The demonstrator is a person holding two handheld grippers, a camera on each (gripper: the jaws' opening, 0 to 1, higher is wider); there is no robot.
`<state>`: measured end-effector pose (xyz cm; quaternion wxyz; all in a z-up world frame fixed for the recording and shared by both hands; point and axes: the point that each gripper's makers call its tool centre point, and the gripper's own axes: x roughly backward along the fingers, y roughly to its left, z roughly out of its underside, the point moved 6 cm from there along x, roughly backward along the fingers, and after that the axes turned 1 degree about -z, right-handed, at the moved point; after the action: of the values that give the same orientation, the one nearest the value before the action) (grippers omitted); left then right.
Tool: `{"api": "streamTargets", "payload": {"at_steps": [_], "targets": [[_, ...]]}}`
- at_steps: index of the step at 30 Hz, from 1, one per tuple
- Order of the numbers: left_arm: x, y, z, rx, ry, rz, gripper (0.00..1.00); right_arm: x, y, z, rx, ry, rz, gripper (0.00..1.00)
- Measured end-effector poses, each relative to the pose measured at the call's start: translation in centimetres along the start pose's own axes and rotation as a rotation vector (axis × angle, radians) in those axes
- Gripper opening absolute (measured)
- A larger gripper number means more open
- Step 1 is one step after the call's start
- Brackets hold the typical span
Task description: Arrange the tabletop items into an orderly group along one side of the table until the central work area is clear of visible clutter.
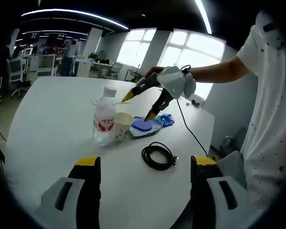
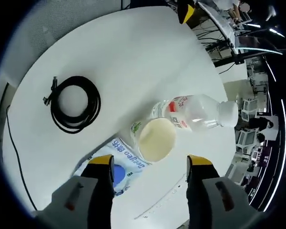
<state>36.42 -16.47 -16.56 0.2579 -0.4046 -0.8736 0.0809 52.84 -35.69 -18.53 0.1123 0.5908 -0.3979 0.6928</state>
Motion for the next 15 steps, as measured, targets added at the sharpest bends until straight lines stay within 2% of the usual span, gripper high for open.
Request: {"api": "streamTargets", "payload": {"at_steps": [15], "targets": [[-1.1,-1.2,-1.8,-0.053,0.023,0.03,0.79,3.0,0.3,1.3,-0.242,-0.053,0.106,0.62]]}}
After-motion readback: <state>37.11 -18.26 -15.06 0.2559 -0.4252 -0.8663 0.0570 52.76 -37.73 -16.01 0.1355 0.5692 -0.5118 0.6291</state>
